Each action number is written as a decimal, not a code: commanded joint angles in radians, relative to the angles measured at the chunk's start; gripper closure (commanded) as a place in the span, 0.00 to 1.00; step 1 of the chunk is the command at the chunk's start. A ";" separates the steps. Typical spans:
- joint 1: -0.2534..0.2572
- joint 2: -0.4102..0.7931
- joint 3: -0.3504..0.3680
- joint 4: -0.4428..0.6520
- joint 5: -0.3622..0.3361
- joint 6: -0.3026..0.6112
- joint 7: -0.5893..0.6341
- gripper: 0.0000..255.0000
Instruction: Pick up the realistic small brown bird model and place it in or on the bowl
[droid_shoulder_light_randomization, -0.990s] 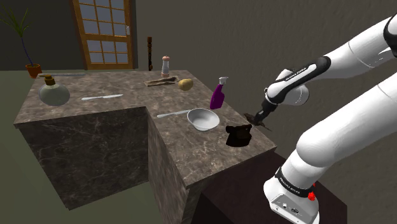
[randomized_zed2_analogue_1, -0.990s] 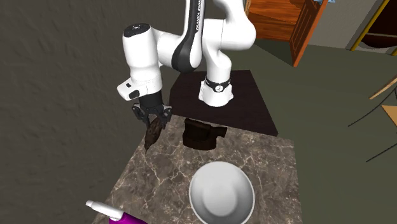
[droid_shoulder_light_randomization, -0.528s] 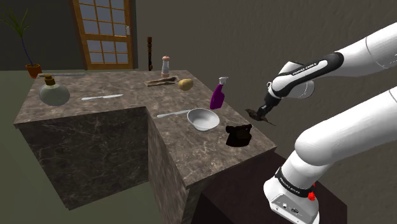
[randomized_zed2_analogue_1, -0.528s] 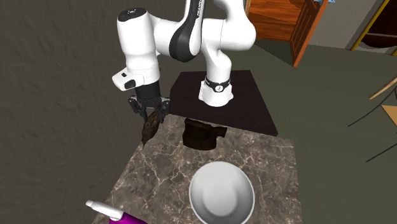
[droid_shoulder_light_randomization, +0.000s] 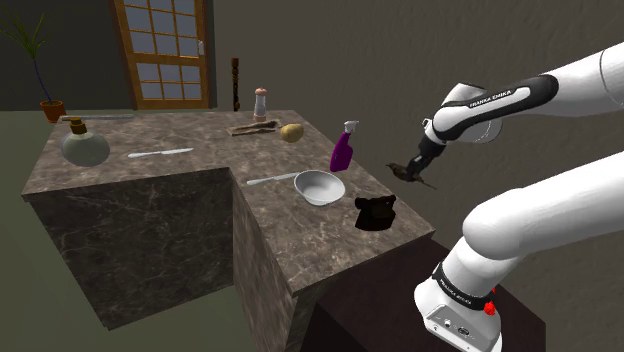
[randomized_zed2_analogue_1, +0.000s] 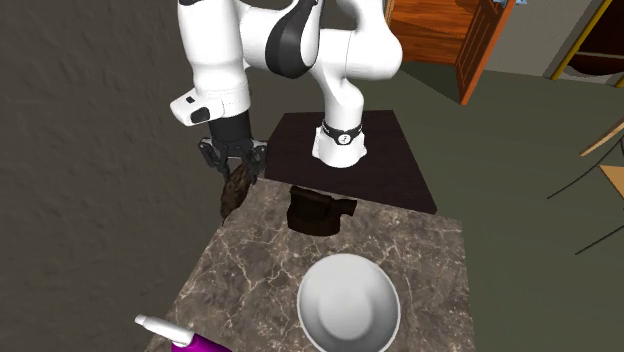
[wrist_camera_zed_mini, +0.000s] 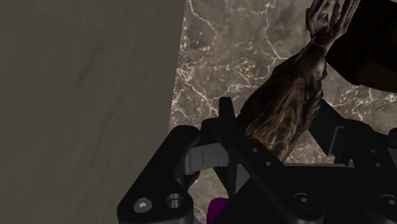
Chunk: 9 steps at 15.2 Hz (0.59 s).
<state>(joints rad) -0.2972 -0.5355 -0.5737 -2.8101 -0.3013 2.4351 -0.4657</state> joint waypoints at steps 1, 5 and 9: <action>0.029 0.008 0.035 0.007 0.020 -0.001 0.045 1.00; 0.105 0.053 0.113 0.024 0.072 0.023 0.150 1.00; 0.180 0.117 0.184 0.064 0.125 0.044 0.245 1.00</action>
<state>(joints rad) -0.1351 -0.4361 -0.4048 -2.7584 -0.1900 2.4734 -0.2425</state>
